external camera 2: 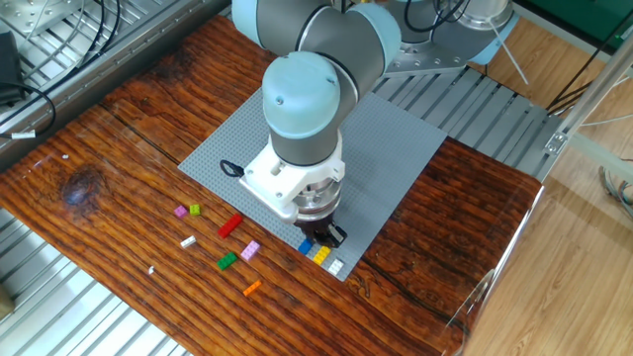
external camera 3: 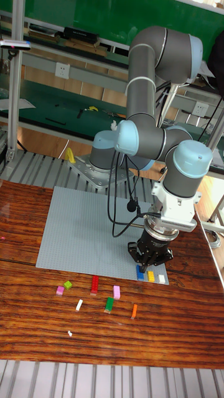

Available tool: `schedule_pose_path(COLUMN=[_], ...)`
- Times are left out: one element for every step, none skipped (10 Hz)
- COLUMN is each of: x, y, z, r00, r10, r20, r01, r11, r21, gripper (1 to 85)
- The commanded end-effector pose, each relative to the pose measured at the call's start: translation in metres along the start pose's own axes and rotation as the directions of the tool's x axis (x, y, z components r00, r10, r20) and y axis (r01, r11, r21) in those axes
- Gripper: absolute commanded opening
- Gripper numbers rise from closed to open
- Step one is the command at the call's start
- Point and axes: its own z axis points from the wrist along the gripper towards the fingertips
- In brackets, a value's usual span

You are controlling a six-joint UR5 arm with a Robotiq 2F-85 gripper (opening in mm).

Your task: Build with small Lego blocks

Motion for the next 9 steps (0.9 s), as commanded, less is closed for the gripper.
schedule_pose_path(x=[-0.002,-0.002,-0.002,-0.002,-0.002,-0.002,-0.003,-0.001,-0.002], y=[-0.001,-0.002,-0.004,-0.005,-0.005,-0.005,-0.004,-0.002,0.002], z=[0.004,0.003,0.001,0.000,0.000,0.000,-0.002,-0.009,-0.016], r00=[1.000,1.000,1.000,1.000,1.000,1.000,1.000,1.000,1.000], r10=[0.007,0.007,0.004,0.002,0.002,0.002,0.004,0.010,0.017], r20=[0.004,0.004,0.000,-0.002,-0.003,-0.003,-0.005,-0.014,-0.014], r01=[-0.007,-0.007,-0.004,-0.002,-0.002,-0.002,-0.004,-0.010,-0.017], r11=[1.000,1.000,1.000,1.000,1.000,1.000,1.000,1.000,1.000], r21=[-0.003,-0.003,-0.002,-0.002,-0.002,-0.003,-0.005,-0.006,-0.010], gripper=[1.0,1.0,1.0,1.0,1.0,1.0,1.0,1.0,1.0])
